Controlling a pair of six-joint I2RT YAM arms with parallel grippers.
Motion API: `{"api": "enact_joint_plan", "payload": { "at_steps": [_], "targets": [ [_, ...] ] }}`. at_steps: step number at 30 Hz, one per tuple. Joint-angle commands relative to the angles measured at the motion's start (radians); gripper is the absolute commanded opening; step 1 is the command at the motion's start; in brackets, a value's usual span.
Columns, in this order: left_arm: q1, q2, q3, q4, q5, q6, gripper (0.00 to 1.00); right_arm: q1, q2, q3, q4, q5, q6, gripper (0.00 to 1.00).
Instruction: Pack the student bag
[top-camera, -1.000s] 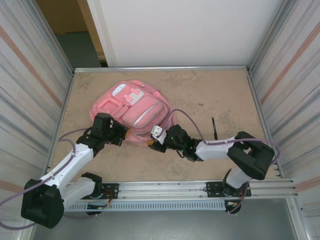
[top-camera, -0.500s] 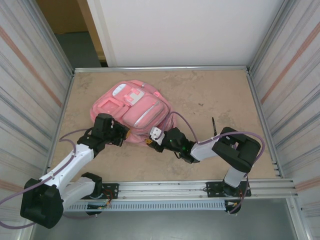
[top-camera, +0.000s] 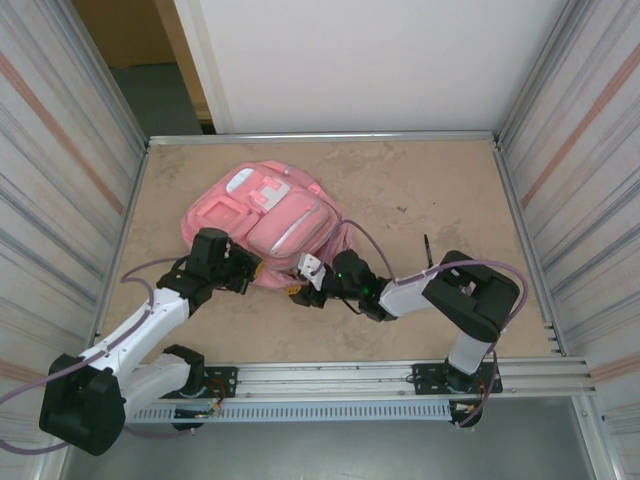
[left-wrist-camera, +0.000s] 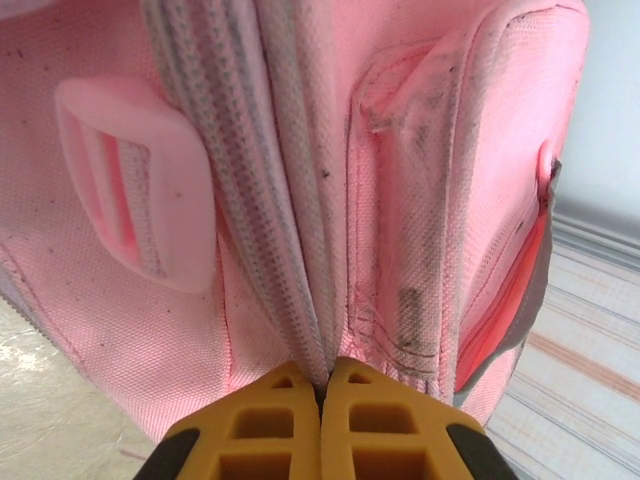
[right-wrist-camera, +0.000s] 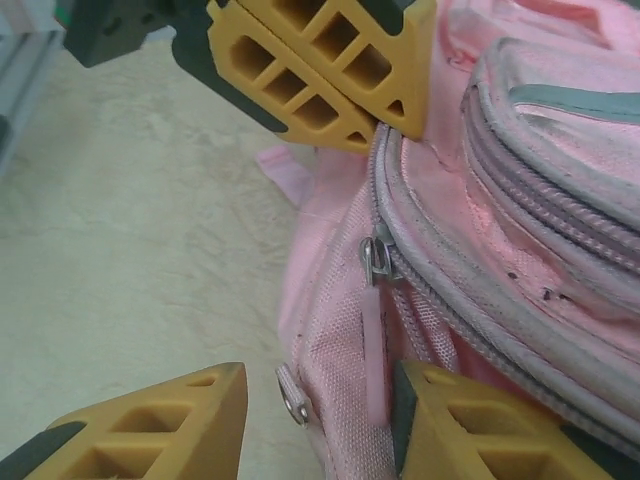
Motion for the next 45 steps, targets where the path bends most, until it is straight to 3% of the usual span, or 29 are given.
{"api": "enact_joint_plan", "payload": {
  "at_steps": [1,5,9,17,24,26,29,35,41,45],
  "targets": [
    [-0.015,-0.001,-0.011,0.054,0.066,-0.011,0.00,-0.053,-0.070,0.006,-0.034,-0.170,0.055,0.41],
    [-0.014,-0.004,-0.008,0.056,0.072,-0.001,0.00,-0.074,-0.087,0.060,-0.166,-0.244,0.071,0.41],
    [-0.015,-0.009,-0.015,0.061,0.070,-0.010,0.00,-0.070,-0.056,0.141,-0.275,-0.243,0.175,0.41],
    [-0.012,-0.029,-0.015,0.044,0.070,-0.007,0.00,0.052,-0.051,0.191,-0.372,0.102,0.191,0.34],
    [-0.012,-0.035,-0.016,0.045,0.075,-0.006,0.00,0.159,-0.056,0.218,-0.389,0.445,0.218,0.39],
    [-0.012,-0.038,-0.023,0.045,0.067,-0.007,0.00,0.188,-0.054,0.219,-0.370,0.495,0.224,0.35],
    [-0.009,-0.042,-0.029,0.048,0.073,-0.015,0.00,0.218,-0.064,0.224,-0.360,0.565,0.267,0.20],
    [0.000,-0.067,-0.035,0.024,0.059,-0.003,0.00,0.210,-0.135,0.227,-0.431,0.551,0.356,0.08],
    [0.019,-0.082,-0.031,0.006,0.048,0.026,0.00,0.141,-0.205,0.237,-0.569,0.394,0.499,0.02],
    [0.050,-0.082,-0.038,-0.001,0.059,0.050,0.00,0.082,-0.208,0.311,-0.794,0.224,0.541,0.03]
  ]
}}
